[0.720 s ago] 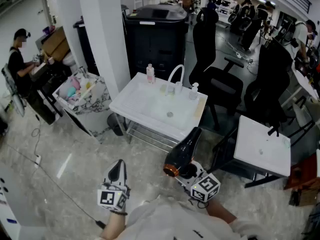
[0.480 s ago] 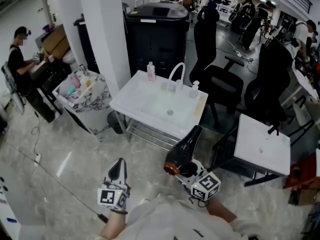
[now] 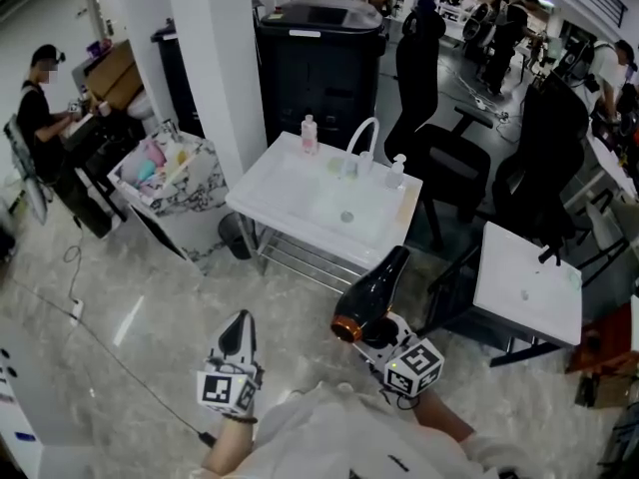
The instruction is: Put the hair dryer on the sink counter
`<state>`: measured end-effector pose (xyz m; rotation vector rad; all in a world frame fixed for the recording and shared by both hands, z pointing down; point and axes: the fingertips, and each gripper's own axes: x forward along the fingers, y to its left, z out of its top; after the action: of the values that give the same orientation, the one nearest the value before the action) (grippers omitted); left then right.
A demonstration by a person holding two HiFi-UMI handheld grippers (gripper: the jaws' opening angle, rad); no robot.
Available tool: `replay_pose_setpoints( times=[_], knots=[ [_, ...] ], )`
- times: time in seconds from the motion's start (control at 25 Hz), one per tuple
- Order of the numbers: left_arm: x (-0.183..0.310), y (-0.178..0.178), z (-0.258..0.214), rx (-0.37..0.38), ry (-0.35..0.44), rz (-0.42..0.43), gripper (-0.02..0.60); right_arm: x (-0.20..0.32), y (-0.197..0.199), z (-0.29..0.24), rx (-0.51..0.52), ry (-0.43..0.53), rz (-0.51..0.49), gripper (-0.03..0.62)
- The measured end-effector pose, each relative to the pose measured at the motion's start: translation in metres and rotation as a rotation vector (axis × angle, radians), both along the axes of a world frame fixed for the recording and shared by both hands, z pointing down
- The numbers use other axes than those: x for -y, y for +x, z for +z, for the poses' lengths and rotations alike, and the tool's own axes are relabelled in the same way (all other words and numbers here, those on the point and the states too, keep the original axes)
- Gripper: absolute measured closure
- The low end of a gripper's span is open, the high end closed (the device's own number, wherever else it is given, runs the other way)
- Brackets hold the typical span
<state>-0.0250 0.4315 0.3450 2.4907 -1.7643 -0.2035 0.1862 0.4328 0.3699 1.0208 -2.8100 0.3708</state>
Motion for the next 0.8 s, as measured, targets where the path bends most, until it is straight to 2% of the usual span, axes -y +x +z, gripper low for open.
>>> replay_pose_setpoints(
  times=[0.48,0.8],
  knots=[
    [-0.015,-0.068,0.022,-0.001,-0.026,-0.011,0.558,-0.004,-0.058,0.014,0.002,-0.012,0.010,0.307],
    [-0.003,-0.083,0.031,-0.012,-0.046,-0.008,0.558,0.007,-0.080,0.019,-0.028,-0.033,-0.008,0.307]
  ],
)
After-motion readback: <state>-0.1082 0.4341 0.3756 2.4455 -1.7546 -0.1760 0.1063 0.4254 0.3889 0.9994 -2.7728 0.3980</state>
